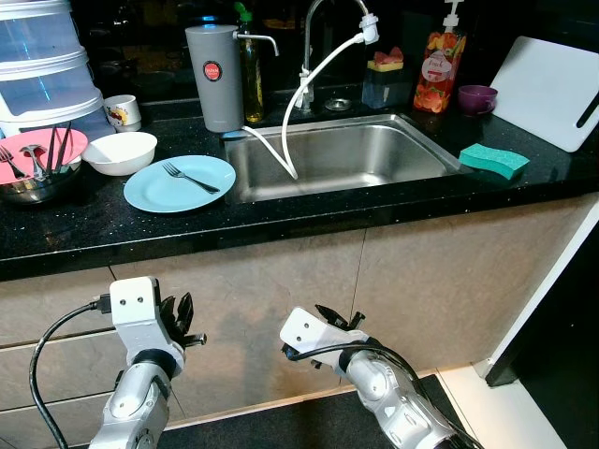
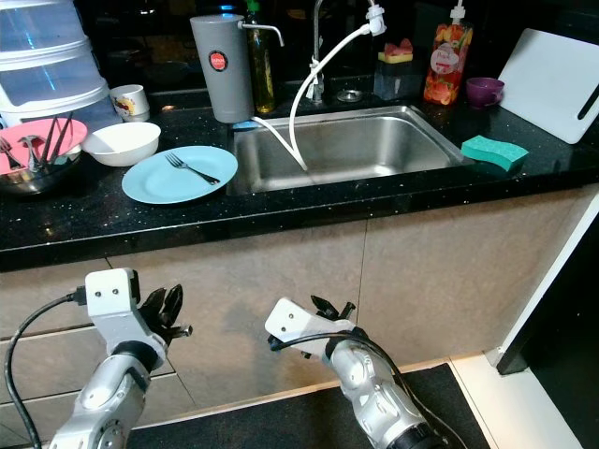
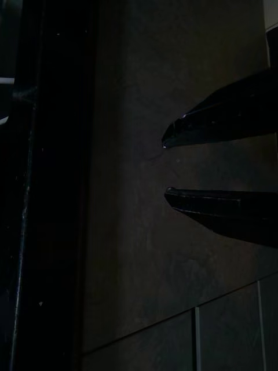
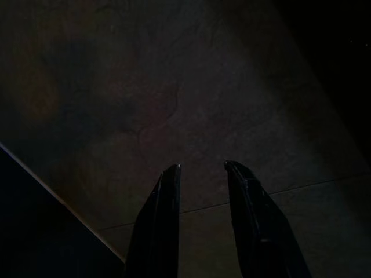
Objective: Kitchen organization
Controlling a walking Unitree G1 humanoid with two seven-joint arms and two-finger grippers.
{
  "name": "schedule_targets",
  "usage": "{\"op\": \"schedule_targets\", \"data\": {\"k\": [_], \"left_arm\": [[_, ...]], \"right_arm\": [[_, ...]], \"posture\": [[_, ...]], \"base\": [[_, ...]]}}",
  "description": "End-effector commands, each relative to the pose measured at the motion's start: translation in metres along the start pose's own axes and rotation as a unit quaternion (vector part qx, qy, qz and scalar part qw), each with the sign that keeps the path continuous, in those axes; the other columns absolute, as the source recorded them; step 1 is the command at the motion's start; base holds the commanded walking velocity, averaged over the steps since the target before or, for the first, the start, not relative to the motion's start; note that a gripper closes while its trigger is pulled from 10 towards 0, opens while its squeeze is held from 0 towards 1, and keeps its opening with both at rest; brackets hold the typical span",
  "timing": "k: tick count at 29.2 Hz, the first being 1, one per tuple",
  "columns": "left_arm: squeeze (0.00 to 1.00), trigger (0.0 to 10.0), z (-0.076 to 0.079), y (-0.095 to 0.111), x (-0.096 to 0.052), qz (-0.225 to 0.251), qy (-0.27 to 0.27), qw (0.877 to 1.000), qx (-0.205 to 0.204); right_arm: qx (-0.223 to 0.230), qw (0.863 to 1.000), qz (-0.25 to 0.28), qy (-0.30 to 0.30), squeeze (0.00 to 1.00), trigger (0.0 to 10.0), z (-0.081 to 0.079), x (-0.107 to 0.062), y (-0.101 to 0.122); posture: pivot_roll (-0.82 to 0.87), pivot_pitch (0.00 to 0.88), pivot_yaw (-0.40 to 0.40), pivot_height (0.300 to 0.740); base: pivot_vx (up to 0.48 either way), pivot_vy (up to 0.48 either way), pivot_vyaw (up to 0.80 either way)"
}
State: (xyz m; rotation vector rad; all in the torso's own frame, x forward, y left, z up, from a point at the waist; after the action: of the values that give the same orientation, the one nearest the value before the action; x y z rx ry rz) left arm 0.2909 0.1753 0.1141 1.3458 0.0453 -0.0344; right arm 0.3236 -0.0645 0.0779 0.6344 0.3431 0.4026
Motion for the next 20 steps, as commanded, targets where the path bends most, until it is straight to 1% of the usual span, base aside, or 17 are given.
{"op": "schedule_targets", "data": {"k": [1, 20], "left_arm": [[0.0, 10.0, -0.0015, -0.0031, 0.0007, -0.007, 0.006, 1.0, -0.002], [0.0, 10.0, 0.0002, -0.0048, 0.0014, -0.008, 0.004, 1.0, -0.002]], "right_arm": [[0.002, 1.0, 0.003, 0.001, 0.0, 10.0, 0.0022, 0.0015, -0.0001], [0.006, 1.0, 0.001, 0.003, 0.0, 10.0, 0.0013, 0.0017, -0.0033]], "posture": [[-0.13, 0.031, 0.063, 0.74], [-0.13, 0.0, 0.044, 0.74]], "base": [[0.0, 0.0, 0.0], [0.0, 0.0, 0.0]]}}
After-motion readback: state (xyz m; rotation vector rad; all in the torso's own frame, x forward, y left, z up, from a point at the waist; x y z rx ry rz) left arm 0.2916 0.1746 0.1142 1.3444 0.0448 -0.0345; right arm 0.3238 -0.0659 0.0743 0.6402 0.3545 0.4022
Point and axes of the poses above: a point about 5 cm out from each wrist's last joint towards the gripper, its own x axis pointing out of the wrist towards the gripper, its own y axis along the axis of the wrist's last joint, z = x × y, the point moved 3 cm from there along x, pointing out of the wrist towards the gripper, and after that the axes turned 1 degree about -x, right-handed, at the moved point
